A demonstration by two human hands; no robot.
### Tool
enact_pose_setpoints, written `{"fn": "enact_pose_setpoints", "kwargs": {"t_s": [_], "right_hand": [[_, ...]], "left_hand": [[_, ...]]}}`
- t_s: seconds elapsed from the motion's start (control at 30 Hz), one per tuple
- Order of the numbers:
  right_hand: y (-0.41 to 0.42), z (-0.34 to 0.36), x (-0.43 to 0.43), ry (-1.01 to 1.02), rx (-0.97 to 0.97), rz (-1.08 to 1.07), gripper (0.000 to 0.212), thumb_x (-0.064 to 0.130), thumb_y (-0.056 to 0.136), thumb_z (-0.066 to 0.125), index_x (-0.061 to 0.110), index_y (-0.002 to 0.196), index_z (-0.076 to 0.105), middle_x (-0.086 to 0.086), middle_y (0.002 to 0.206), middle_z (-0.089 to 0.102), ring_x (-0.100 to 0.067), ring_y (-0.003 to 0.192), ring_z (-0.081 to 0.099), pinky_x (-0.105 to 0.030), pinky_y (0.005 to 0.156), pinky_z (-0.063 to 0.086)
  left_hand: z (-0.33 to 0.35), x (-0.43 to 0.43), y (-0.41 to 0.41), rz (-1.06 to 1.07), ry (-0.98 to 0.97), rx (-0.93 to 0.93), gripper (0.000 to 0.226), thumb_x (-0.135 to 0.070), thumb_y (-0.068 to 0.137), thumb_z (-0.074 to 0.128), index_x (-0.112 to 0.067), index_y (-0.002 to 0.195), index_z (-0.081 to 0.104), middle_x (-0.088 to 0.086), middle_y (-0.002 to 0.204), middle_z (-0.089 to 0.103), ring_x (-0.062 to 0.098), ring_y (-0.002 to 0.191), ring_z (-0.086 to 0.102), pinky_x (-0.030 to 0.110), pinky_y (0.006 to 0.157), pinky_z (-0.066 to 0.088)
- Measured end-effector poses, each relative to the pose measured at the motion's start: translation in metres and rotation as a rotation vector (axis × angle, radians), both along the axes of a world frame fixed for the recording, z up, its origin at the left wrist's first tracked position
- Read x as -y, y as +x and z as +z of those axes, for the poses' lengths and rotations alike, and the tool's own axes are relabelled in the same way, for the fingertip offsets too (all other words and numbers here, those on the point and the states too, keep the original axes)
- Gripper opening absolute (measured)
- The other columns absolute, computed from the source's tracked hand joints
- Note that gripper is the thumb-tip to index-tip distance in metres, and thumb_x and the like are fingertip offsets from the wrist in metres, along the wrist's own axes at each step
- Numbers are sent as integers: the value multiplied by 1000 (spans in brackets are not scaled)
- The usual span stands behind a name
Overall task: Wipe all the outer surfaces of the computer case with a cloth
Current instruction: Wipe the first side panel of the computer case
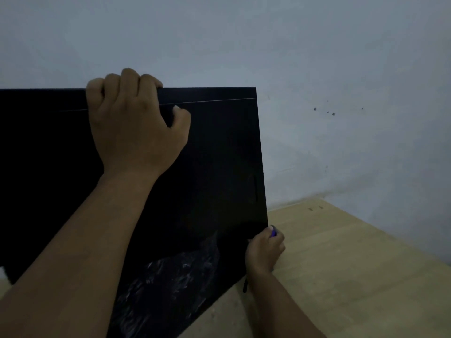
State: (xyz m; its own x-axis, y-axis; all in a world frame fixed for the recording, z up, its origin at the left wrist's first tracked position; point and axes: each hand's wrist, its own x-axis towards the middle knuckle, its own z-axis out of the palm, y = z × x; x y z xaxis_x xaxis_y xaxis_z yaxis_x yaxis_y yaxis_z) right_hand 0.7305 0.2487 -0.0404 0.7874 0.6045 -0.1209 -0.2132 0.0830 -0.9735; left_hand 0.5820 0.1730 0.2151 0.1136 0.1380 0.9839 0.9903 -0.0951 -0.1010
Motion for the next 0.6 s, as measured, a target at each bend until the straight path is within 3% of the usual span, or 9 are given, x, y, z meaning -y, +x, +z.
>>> {"fn": "enact_pose_setpoints", "kwargs": {"t_s": [0.2, 0.3, 0.4, 0.5, 0.6], "right_hand": [[-34, -10, 8, 16, 175, -31, 39, 30, 104, 37, 14, 138, 48, -9, 139, 43, -29, 126, 47, -45, 106, 39], [-47, -1, 19, 241, 309, -19, 44, 27, 103, 39, 10, 142, 45, -7, 149, 35, -22, 137, 38, -26, 110, 32], [-46, 4, 24, 402, 494, 26, 57, 42, 101, 32, 11, 148, 39, 3, 157, 23, -10, 147, 19, -5, 110, 17], [-40, -4, 17, 377, 608, 11, 60, 47, 102, 25, 13, 151, 34, 1, 160, 20, -11, 150, 15, -15, 116, 18], [-38, -8, 12, 279, 427, -3, 62, 48, 98, 24, 14, 149, 36, -4, 156, 28, -22, 144, 31, -37, 114, 33]], "left_hand": [[0, -2, 2, 8, -5, 15, 48, -44, 88, 45, -7, 112, 62, 15, 108, 59, 36, 105, 49, 43, 105, 24], [1, -1, 2, 1, -7, 18, 48, -44, 88, 45, -6, 113, 61, 16, 109, 58, 36, 106, 49, 43, 105, 23], [0, -1, 3, -4, -9, 14, 48, -43, 88, 45, -6, 114, 61, 16, 109, 58, 37, 107, 49, 44, 105, 23], [0, 0, 1, 3, -12, 8, 49, -43, 87, 45, -6, 114, 61, 16, 109, 58, 36, 107, 49, 43, 105, 24], [0, 0, 1, 3, -22, 3, 48, -44, 88, 45, -7, 114, 61, 15, 110, 58, 35, 107, 49, 43, 105, 24]]}}
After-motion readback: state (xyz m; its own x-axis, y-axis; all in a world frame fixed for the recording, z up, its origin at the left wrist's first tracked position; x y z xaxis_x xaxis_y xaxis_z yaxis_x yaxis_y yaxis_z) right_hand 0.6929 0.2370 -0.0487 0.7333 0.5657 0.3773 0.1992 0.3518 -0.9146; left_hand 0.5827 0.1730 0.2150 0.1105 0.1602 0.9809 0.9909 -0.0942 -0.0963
